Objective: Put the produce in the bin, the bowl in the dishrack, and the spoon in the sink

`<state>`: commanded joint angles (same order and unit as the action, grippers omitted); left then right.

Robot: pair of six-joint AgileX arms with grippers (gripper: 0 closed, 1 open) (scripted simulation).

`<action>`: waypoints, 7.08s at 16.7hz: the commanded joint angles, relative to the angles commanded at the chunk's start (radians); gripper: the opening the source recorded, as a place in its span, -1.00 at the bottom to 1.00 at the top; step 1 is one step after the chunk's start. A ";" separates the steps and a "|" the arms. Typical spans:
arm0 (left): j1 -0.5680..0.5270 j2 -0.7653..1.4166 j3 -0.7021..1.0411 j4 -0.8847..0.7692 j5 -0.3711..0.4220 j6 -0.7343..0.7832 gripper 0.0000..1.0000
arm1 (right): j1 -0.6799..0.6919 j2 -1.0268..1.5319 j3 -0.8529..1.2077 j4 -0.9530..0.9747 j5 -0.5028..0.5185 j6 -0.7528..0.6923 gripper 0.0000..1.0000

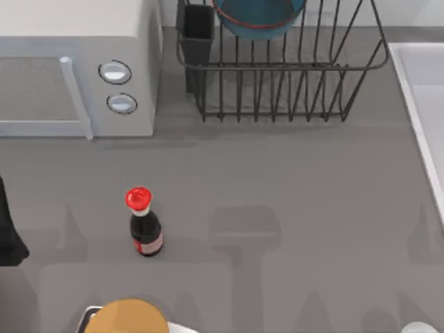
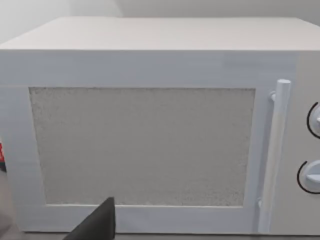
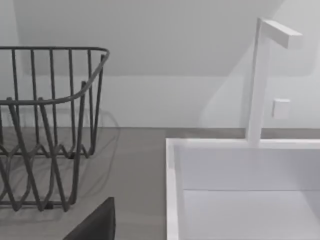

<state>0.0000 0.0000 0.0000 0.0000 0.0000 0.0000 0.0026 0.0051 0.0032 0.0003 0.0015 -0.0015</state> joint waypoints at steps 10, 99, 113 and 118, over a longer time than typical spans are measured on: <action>0.000 0.000 0.000 0.000 0.000 0.000 1.00 | -0.171 0.568 0.373 -0.438 -0.001 -0.520 1.00; 0.000 0.000 0.000 0.000 0.000 0.000 1.00 | -0.272 2.157 1.993 -1.488 0.001 -1.128 -1.00; 0.000 0.000 0.000 0.000 0.000 0.000 1.00 | -0.143 2.745 2.898 -1.712 0.012 -0.945 -1.00; 0.000 0.000 0.000 0.000 0.000 0.000 1.00 | -0.148 2.743 2.893 -1.709 0.012 -0.944 -1.00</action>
<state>0.0000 0.0000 0.0000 0.0000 0.0000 0.0000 -0.1458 2.7479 2.8958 -1.7085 0.0132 -0.9455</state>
